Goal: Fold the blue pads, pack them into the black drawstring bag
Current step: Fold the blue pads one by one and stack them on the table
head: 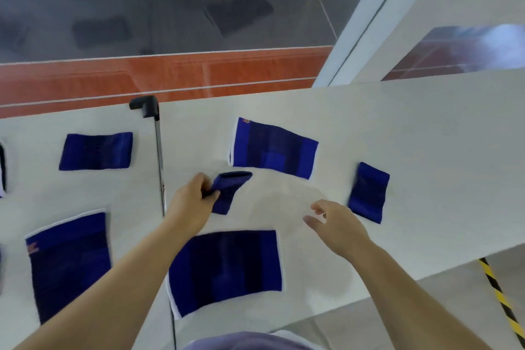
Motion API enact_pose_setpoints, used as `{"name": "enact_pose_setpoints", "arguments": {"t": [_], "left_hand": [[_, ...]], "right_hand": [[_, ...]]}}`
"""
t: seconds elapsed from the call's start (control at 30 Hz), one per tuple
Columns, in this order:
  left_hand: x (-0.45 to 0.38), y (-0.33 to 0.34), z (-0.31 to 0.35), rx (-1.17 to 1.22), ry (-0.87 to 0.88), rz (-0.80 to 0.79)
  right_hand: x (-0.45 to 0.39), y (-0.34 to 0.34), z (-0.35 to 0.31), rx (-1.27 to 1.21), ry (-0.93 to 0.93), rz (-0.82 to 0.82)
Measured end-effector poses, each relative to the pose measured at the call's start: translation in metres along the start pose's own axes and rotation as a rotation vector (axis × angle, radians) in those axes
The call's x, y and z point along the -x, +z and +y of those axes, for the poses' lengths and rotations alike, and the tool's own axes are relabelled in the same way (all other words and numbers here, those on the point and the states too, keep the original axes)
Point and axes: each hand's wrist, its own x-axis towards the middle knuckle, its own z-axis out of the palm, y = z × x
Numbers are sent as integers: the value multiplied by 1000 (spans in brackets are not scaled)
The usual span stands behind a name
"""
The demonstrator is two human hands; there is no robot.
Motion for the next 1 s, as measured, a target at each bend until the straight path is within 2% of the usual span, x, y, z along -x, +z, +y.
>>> {"name": "enact_pose_setpoints", "arguments": {"t": [0.23, 0.37, 0.43, 0.67, 0.8, 1.0], "left_hand": [[7, 37, 59, 301, 86, -172], [8, 70, 83, 292, 69, -277], [6, 85, 86, 270, 38, -296], [3, 111, 87, 199, -61, -205], [-3, 110, 83, 166, -87, -189], [-4, 111, 83, 203, -104, -206]], "right_hand": [[-5, -18, 59, -111, 122, 159], [-12, -30, 87, -198, 190, 326], [-20, -34, 99, -198, 246, 357], [-52, -37, 111, -275, 377, 303], [-60, -39, 111, -511, 408, 272], [-59, -36, 120, -575, 234, 249]]}}
